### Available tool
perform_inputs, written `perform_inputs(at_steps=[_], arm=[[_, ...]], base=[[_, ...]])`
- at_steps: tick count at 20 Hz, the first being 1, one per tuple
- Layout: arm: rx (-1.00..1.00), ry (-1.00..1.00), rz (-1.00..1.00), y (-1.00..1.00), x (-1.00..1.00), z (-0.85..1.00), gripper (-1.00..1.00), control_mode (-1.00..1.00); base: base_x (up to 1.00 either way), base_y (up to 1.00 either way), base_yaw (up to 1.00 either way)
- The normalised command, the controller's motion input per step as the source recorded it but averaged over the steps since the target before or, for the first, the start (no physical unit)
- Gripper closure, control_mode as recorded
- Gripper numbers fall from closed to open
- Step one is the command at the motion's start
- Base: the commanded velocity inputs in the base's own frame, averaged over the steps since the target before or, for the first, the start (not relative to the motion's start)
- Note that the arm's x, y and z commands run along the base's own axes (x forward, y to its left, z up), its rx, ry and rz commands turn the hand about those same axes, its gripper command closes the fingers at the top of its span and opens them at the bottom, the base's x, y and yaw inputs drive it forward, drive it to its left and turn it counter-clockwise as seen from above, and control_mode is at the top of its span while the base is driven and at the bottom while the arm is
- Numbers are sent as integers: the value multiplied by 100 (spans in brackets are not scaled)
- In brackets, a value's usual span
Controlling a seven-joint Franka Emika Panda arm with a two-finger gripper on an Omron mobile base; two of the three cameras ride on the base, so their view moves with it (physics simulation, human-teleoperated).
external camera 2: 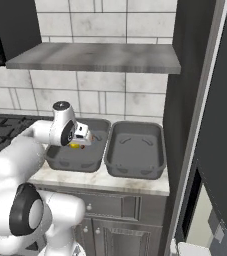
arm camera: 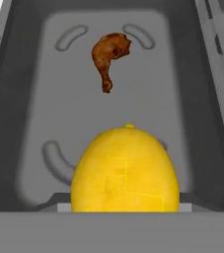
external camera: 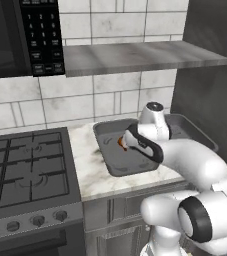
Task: Place one lemon and one chicken drumstick in each tupperware on the nearby counter, to pack two identical lunches.
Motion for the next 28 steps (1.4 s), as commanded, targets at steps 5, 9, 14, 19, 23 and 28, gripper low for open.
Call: perform_inputs(at_steps=[5,9,14,19,23,28], arm=[[-2,0,0,6,25,-36,100,-100],[-1,5,0,13,27,-36,100,-100],[0,4,0,8,35,-26,100,-100],[0,3,0,1,44,-23,100,-100],[0,2,0,1,40,-32,100,-100],[0,2,0,5,36,-36,100,-100]], base=[[0,0,0],[0,0,0],[0,0,0],[0,0,0],[0,0,0],[0,0,0]])
